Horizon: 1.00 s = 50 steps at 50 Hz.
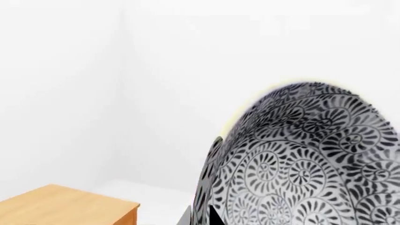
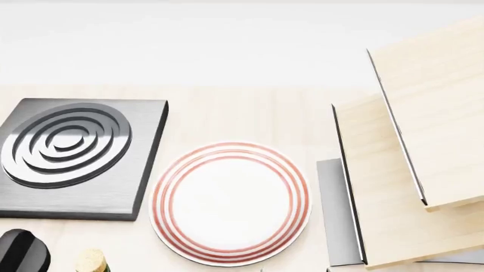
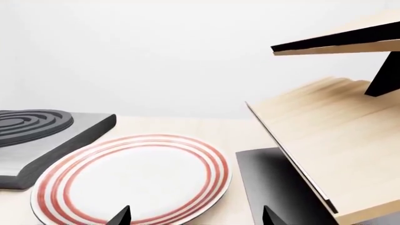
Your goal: Pick up the akita bowl and put it on the plate.
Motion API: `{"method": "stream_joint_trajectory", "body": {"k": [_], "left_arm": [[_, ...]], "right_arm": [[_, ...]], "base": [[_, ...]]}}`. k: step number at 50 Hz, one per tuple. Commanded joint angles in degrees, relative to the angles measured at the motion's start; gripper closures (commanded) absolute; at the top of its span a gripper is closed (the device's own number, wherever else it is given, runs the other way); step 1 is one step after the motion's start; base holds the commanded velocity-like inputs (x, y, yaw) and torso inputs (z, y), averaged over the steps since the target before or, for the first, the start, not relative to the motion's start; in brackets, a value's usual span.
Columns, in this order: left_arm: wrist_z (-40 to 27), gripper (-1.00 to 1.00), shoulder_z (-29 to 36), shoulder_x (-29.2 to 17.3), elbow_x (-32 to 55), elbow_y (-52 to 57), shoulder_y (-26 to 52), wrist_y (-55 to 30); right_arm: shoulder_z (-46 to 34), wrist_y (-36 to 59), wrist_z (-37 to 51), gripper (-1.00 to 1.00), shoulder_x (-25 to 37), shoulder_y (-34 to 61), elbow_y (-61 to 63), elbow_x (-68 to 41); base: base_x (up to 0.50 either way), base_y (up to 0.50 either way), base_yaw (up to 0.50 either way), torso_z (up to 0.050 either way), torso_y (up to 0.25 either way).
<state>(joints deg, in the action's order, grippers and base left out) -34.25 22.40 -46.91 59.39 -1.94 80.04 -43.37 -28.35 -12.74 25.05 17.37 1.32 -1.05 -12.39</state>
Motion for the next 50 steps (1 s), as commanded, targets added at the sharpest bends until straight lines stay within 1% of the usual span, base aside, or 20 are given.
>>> {"method": "stream_joint_trajectory", "body": {"k": [1, 6, 7, 8, 11, 15, 16, 23, 29, 30, 31, 33, 34, 35, 38, 43, 44, 45, 46, 50], "left_arm": [[0.43, 1.0, 0.05, 7.05, -2.99, -8.19, 3.8, 3.78], [0.34, 1.0, -1.08, 10.51, -3.14, -13.28, 5.31, 6.12], [1.03, 1.0, -0.28, 10.89, -4.07, -14.02, 5.67, 6.48], [1.37, 1.0, -1.05, 12.05, -3.48, -15.92, 5.87, 7.28], [1.78, 1.0, -0.75, 13.06, -4.09, -17.69, 6.49, 7.93], [1.31, 1.0, -1.82, 14.85, -2.74, -19.12, 7.02, 8.08], [1.28, 1.0, -2.97, 15.72, -1.37, -20.05, 7.23, 8.19], [0.46, 1.0, -3.36, 17.44, 0.19, -20.32, 8.08, 7.0], [-0.01, 1.0, -6.32, 19.35, 4.74, -21.59, 7.98, 5.96], [-0.25, 1.0, -5.79, 19.53, 4.15, -21.54, 7.99, 6.01], [-0.42, 1.0, -7.27, 20.09, 5.86, -22.08, 7.7, 6.13], [-0.26, 1.0, -6.13, 19.98, 4.73, -21.8, 7.79, 6.01], [-0.5, 1.0, -7.64, 20.71, 6.65, -22.12, 7.36, 6.06], [-0.51, 1.0, -6.79, 20.55, 5.75, -21.58, 7.39, 6.02], [-2.37, 1.0, -9.06, 21.49, 8.72, -22.59, 7.15, 5.27], [-2.9, 1.0, -10.56, 22.21, 10.58, -23.56, 6.76, 5.25], [-3.21, 1.0, -10.13, 22.05, 9.79, -23.33, 6.68, 5.54], [-4.12, 1.0, -11.89, 22.64, 11.57, -24.03, 6.3, 5.86], [-3.75, 1.0, -10.99, 22.4, 10.67, -24.06, 6.29, 5.7], [-3.82, 1.0, -11.47, 22.78, 11.29, -24.88, 5.72, 5.82]], "right_arm": [[-0.22, -0.58, -0.21, -1.0, -0.17, 0.3, -1.11, -0.17], [-0.26, -0.32, -0.09, -1.0, -0.05, 0.28, -0.74, -0.27], [-0.28, -0.36, -0.08, -1.0, -0.04, 0.28, -0.79, -0.25], [-0.29, -0.52, -0.17, -1.0, -0.06, 0.33, -0.95, -0.32], [-0.36, -0.57, -0.18, -1.0, -0.08, 0.37, -1.11, -0.33], [-0.42, -0.7, -0.19, -1.0, -0.06, 0.39, -1.25, -0.36], [-0.43, -0.75, -0.17, -1.0, -0.07, 0.4, -1.33, -0.33], [-0.6, -0.72, -0.17, -1.0, -0.02, 0.43, -1.3, -0.38], [-0.78, -0.74, -0.1, -1.0, 0.02, 0.38, -1.19, -0.31], [-0.81, -0.7, -0.08, -1.0, 0.0, 0.4, -1.24, -0.31], [-0.84, -0.6, -0.07, -1.0, 0.01, 0.42, -1.19, -0.34], [-0.89, -0.52, 0.01, -1.0, 0.08, 0.36, -0.97, -0.29], [-0.88, -0.58, 0.02, -1.0, 0.1, 0.34, -0.99, -0.3], [-0.89, -0.55, 0.01, -1.0, 0.1, 0.36, -1.0, -0.35], [-0.93, -0.72, 0.0, -1.0, 0.12, 0.37, -1.12, -0.35], [-1.08, -0.71, 0.0, -1.0, 0.09, 0.47, -1.27, -0.33], [-1.09, -0.73, -0.02, -1.0, 0.11, 0.47, -1.25, -0.37], [-1.11, -0.46, 0.09, -1.0, 0.19, 0.39, -0.94, -0.36], [-1.15, -0.48, 0.11, -1.0, 0.2, 0.36, -0.93, -0.32], [-1.18, -0.43, 0.08, -1.0, 0.19, 0.45, -1.05, -0.49]], "base": [[0.0, 0.0, 0.0, 0.0, 0.0], [0.0, 0.0, 0.0, 0.0, 0.0], [0.0, 0.0, 0.0, 0.0, 0.0], [0.0, 0.0, 0.0, 0.0, 0.0], [0.0, 0.0, 0.0, 0.0, 0.003], [0.0, 0.0, 0.0, 0.0, 0.0], [0.0, 0.0, 0.0, 0.0, 0.0], [0.0, 0.0, 0.0, 0.0, 0.0], [0.0, 0.0, 0.0, 0.0, 0.002], [0.0, 0.0, 0.0, 0.0, 0.0], [0.0, 0.0, 0.0, 0.0, 0.0], [0.0, 0.0, 0.0, 0.0, 0.0], [0.0, 0.0, 0.0, 0.0, 0.0], [0.0, 0.0, 0.0, 0.0, 0.0], [0.0, 0.0, 0.0, 0.0, 0.0], [0.0, 0.0, 0.0, 0.0, 0.0], [0.0, 0.0, 0.0, 0.0, 0.0], [0.0, 0.0, 0.0, 0.0, 0.0], [0.0, 0.0, 0.0, 0.0, 0.0], [0.0, 0.0, 0.0, 0.0, 0.003]]}}
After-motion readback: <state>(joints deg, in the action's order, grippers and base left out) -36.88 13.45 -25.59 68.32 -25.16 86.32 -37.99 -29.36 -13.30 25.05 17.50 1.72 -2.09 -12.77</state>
